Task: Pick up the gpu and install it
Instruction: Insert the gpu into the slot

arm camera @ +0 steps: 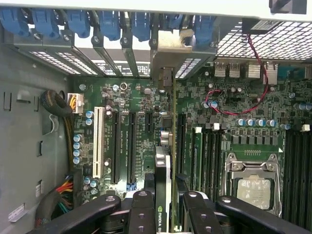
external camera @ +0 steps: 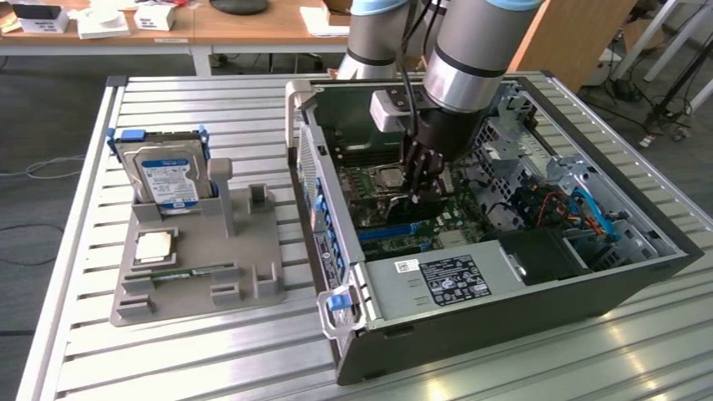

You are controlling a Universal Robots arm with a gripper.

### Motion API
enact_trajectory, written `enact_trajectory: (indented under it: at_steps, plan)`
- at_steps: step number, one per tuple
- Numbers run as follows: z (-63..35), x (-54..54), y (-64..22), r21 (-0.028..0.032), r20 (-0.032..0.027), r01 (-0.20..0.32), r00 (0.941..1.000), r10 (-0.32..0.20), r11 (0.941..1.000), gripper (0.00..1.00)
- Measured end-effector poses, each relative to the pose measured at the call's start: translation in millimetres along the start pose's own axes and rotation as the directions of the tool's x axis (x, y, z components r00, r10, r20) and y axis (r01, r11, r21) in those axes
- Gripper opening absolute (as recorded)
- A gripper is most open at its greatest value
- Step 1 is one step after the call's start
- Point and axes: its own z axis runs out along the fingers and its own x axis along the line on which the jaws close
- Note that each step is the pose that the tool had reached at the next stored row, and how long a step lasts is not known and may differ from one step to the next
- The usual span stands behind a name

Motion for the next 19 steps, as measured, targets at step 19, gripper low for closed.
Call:
enact_trajectory:
  at_steps: [19]
  plan:
    - [7.3,0.1,4.0,0.0023,-0.0001,0.000,1.0000,0.000,1.0000,0.27]
